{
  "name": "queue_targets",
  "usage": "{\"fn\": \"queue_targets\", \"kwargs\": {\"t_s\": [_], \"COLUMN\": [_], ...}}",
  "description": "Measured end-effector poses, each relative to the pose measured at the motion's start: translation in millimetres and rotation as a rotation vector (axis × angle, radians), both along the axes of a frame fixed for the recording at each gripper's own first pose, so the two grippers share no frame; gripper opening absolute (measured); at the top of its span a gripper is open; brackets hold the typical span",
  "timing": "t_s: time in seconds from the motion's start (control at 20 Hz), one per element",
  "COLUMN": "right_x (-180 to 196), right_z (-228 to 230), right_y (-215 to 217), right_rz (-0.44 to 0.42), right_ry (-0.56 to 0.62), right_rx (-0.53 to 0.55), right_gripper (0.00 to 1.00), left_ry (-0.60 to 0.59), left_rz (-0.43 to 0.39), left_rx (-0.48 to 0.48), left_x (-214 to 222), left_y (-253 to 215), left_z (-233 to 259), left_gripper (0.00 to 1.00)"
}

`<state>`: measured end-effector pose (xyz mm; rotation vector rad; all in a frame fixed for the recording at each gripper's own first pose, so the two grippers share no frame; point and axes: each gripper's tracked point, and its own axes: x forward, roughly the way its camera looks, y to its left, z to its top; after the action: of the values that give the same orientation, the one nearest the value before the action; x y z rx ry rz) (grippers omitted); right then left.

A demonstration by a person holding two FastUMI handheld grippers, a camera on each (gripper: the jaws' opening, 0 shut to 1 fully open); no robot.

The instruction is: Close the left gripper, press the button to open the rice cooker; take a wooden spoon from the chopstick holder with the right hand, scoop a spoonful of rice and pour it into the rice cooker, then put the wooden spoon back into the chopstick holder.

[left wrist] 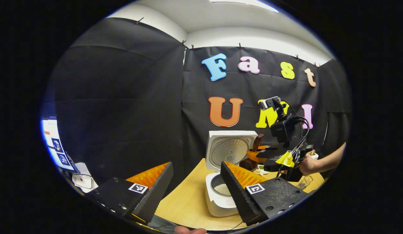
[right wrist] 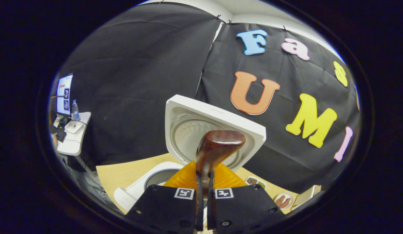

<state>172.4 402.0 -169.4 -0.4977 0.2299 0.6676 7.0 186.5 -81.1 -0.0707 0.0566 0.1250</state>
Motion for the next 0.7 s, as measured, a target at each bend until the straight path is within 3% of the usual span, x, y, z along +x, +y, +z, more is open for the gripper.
{"fn": "queue_targets", "kwargs": {"t_s": [0.05,0.1,0.15,0.45,0.7], "right_x": [0,2,2,-10,-9], "right_z": [2,6,8,16,41], "right_y": [-1,-2,-3,3,-19], "right_rz": [-0.006,-0.01,-0.01,0.002,-0.045], "right_ry": [-0.012,-0.025,-0.041,-0.008,0.126], "right_rx": [-0.003,-0.004,-0.005,0.06,0.273], "right_gripper": [0.1,0.1,0.1,0.1,0.1], "left_ry": [-0.006,-0.009,-0.012,-0.012,-0.002], "left_rz": [-0.012,-0.027,-0.043,-0.077,-0.078], "left_rx": [0.004,0.005,0.009,0.013,-0.017], "left_x": [0,0,-1,6,6], "left_y": [-2,-4,-6,-19,-34], "left_z": [0,0,-1,-7,1], "left_gripper": [0.94,0.84,0.94,0.94,0.94]}}
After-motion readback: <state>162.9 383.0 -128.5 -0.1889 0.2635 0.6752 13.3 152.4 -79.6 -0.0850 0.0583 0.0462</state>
